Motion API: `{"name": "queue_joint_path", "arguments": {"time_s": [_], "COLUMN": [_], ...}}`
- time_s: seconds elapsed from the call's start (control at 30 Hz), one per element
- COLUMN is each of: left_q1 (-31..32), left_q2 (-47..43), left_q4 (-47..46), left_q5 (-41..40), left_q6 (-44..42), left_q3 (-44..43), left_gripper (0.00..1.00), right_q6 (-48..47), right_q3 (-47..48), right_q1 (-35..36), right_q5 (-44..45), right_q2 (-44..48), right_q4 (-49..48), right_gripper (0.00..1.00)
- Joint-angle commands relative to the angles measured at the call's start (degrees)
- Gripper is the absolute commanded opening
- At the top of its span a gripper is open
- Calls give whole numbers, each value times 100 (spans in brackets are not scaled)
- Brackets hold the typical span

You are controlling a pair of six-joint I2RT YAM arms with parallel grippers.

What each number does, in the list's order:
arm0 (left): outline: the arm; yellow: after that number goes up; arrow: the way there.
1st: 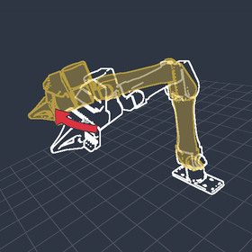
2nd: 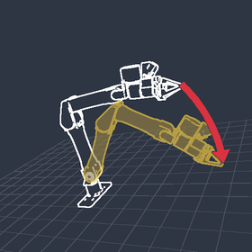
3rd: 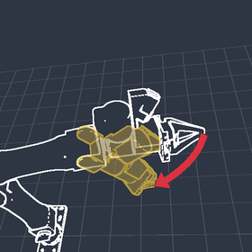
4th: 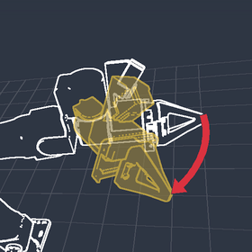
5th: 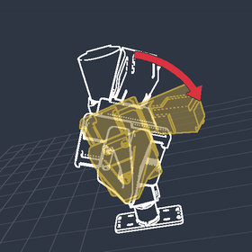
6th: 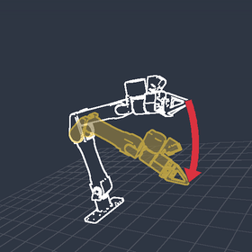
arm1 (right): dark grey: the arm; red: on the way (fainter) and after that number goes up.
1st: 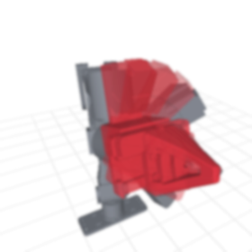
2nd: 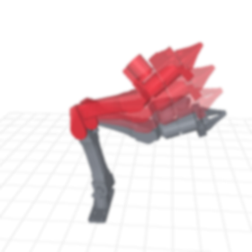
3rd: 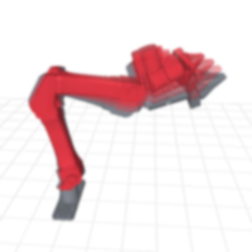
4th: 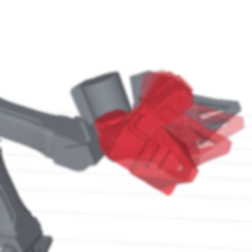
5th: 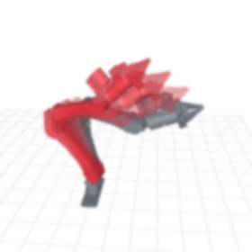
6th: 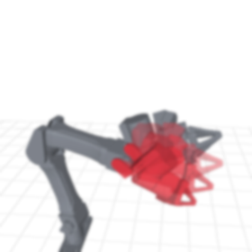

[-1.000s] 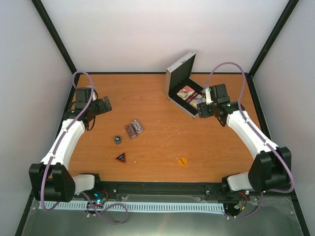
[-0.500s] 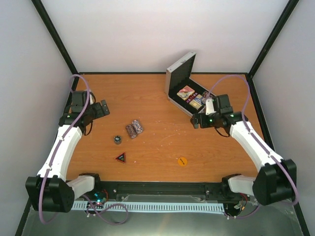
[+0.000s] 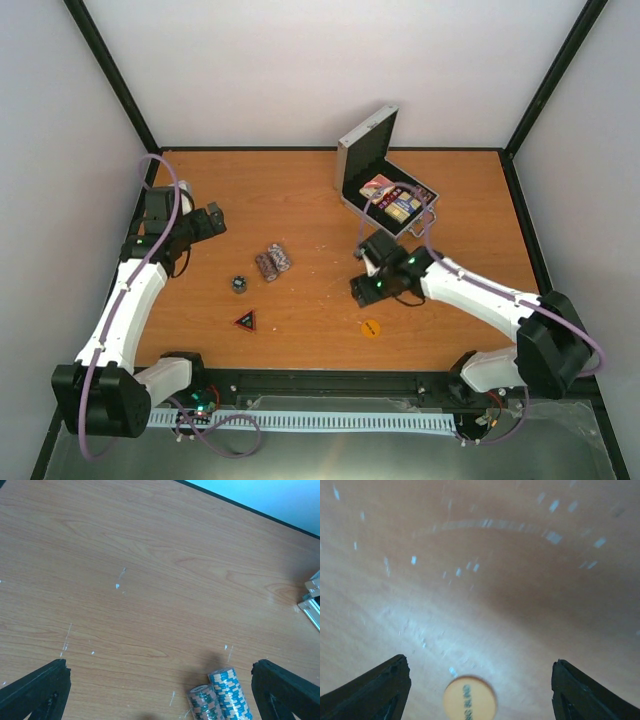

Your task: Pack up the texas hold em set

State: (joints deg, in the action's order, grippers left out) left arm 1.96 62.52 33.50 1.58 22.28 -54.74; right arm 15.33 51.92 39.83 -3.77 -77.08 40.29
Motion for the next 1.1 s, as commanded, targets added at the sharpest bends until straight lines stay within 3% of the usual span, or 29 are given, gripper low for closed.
{"name": "queue_joint_path", "arguments": {"time_s": [0.0, 0.33, 0.7, 0.83, 1.07], "left_q1": [15, 19, 32, 33, 35], "left_q2": [-76, -701, -880, -881, -910], "left_q4": [-142, 13, -24, -47, -88], "left_q5": [230, 550, 859, 917, 935], "left_q6": [-241, -281, -223, -207, -146], "left_q3": [48, 545, 711, 719, 704], "left_gripper": [100, 100, 96, 93, 91], "right_q6": [1180, 2130, 2365, 2402, 2610], "right_q3": [-443, -895, -564, -544, -752], "right_q1": [886, 2092, 2169, 2169, 2169], "right_q5": [905, 1168, 1436, 1354, 1296], "right_q2": [-57, -378, -1101, -1180, -1099], "right_q4": [313, 418, 476, 370, 451], "right_gripper": [77, 75, 69, 63, 63]}}
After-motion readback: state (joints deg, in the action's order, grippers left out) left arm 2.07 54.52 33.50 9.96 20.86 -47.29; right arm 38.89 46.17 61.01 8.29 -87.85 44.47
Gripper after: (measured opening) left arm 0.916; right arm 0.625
